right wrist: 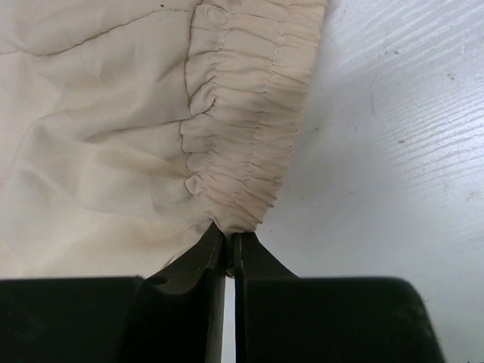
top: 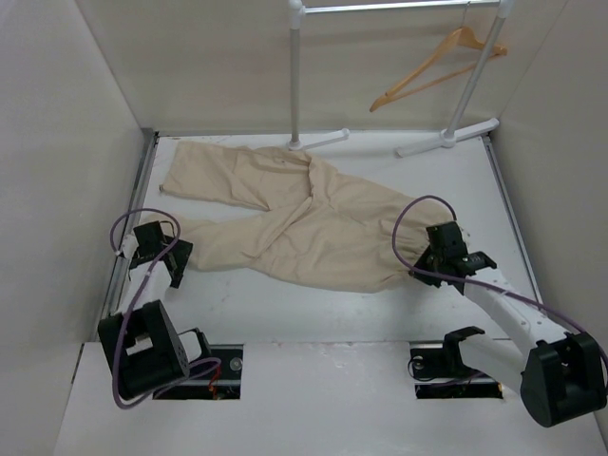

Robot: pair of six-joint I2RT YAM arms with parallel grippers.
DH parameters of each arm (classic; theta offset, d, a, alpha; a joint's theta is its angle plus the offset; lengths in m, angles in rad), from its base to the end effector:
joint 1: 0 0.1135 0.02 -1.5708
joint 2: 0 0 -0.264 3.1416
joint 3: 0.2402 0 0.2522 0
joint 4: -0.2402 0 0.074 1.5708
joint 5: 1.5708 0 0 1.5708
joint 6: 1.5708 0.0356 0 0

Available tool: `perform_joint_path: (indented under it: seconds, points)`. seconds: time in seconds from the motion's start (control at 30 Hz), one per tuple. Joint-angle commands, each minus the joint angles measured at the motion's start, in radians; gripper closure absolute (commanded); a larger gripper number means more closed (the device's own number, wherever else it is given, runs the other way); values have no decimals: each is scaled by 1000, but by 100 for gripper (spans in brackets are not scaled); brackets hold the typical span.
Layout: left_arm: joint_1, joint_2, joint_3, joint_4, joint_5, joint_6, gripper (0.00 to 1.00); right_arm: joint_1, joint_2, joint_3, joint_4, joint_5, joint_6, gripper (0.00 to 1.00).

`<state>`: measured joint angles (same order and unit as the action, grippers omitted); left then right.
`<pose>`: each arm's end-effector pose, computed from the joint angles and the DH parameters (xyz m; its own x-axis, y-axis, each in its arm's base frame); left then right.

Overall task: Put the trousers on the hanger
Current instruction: Flatten out the trousers at the center of the board.

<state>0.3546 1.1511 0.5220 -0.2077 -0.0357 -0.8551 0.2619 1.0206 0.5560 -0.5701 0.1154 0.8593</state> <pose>0.2051 0.0773 0.1776 -0.1781 -0.8701 -0.4595 -0.7678 0.4149 -0.4881 0.1785 0.0436 0.1884 -0.6940 0.5929 -0.4085 0.4981 0.8050 0.3222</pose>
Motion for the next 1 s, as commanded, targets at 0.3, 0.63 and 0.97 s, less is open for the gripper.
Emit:
perform_joint_path:
  seconds: [0.3,0.63,0.97]
  points:
    - [-1,-5,58,38,28,-13,87,-6,-37,-38,52,-23,21,97]
    - [-113,-355,482,-637,-183,102,94,-54,-4,-7,65,-26,-5,98]
    - [-230,-186,373,-451,-143,47,60,-66,6,36,73,-62,-22,97]
